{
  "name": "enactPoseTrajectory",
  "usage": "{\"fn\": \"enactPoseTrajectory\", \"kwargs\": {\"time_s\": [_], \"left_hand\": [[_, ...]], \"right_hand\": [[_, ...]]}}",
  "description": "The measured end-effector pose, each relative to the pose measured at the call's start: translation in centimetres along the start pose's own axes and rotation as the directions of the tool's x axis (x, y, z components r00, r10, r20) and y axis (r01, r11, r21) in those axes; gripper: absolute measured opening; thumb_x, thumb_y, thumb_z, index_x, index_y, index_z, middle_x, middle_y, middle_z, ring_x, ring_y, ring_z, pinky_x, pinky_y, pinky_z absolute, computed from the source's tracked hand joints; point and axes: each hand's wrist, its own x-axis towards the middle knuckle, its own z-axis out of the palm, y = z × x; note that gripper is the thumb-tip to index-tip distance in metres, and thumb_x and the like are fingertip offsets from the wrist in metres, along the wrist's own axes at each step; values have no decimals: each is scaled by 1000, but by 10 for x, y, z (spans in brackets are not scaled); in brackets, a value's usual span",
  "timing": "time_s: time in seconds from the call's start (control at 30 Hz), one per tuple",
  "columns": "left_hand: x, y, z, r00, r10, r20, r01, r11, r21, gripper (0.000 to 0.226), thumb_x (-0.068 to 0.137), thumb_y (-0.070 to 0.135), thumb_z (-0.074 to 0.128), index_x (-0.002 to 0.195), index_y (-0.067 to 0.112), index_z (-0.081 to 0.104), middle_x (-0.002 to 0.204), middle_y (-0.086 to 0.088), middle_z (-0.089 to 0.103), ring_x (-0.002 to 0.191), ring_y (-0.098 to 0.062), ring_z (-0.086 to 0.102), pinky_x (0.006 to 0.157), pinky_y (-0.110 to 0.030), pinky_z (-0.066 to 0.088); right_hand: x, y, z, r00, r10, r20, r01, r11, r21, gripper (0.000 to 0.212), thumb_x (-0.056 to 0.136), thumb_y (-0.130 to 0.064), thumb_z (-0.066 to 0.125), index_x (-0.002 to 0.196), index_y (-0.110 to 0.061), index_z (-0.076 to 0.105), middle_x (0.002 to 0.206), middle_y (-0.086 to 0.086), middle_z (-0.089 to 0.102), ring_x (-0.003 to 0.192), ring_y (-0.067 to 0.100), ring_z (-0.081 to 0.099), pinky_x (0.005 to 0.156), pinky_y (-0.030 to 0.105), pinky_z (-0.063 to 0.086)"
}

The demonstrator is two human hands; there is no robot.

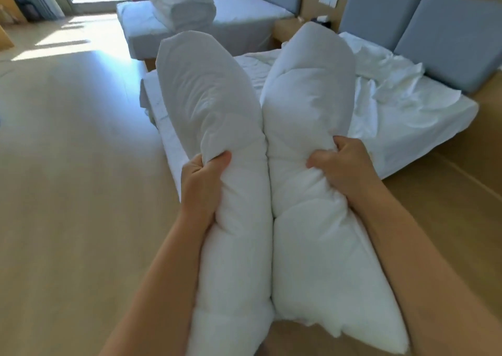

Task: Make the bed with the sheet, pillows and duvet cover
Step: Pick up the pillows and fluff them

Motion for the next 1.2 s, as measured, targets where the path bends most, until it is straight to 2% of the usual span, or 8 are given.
{"fn": "enactPoseTrajectory", "kwargs": {"time_s": [0.3,0.63,0.77,0.87,0.93,1.0,1.1,1.2], "left_hand": [[264,14,170,996,59,-70,-60,998,-9,13,82,18,66,69,15,65,66,3,67,63,-10,64,53,-19,51],[510,62,309,961,175,-215,-160,983,86,9,83,23,63,84,15,68,89,-3,70,84,-16,66,75,-29,53],[640,29,361,862,307,-404,-166,923,347,27,79,44,56,91,20,51,89,10,57,84,-8,56,77,-29,44],[736,-59,397,919,126,-375,204,661,723,63,87,51,52,133,11,36,134,-11,42,126,-29,39,102,-40,31],[777,-139,410,935,-90,-343,347,424,836,79,93,55,38,151,15,2,157,-12,8,143,-29,12,114,-43,14],[807,-217,405,894,-179,-410,445,266,855,80,93,61,25,149,19,-13,158,-9,-11,145,-29,-5,116,-48,1],[844,-307,397,860,-197,-471,490,63,869,82,91,63,14,148,12,-15,155,-17,-19,142,-35,-18,112,-52,-10],[883,-353,402,846,-185,-500,503,-34,863,81,92,59,12,148,5,-9,153,-23,-21,140,-38,-23,110,-52,-17]], "right_hand": [[309,-23,-21,999,-41,28,41,999,-4,15,68,-1,62,65,-9,50,59,4,38,52,13,37,42,20,27],[617,-64,-27,962,-246,122,237,968,79,9,68,-2,63,69,-7,55,53,2,40,44,11,38,38,16,29],[768,-33,9,935,-296,196,284,955,87,12,69,-7,66,74,-3,56,60,2,48,50,13,47,44,19,37],[872,37,66,939,-86,334,191,935,-298,51,79,-37,65,119,-9,49,103,6,57,98,24,56,78,31,44],[911,104,102,914,130,384,133,799,-587,92,78,-63,55,143,-7,22,139,15,38,129,30,36,102,40,31],[934,174,128,919,202,338,113,687,-718,114,70,-82,38,148,-5,6,151,14,19,139,31,18,111,47,16],[964,264,156,933,203,295,134,567,-813,125,60,-90,11,147,0,1,154,18,10,142,32,8,113,52,7],[996,309,190,937,185,298,124,619,-775,121,65,-86,22,148,-2,-6,155,23,0,143,35,-3,112,52,-6]]}}
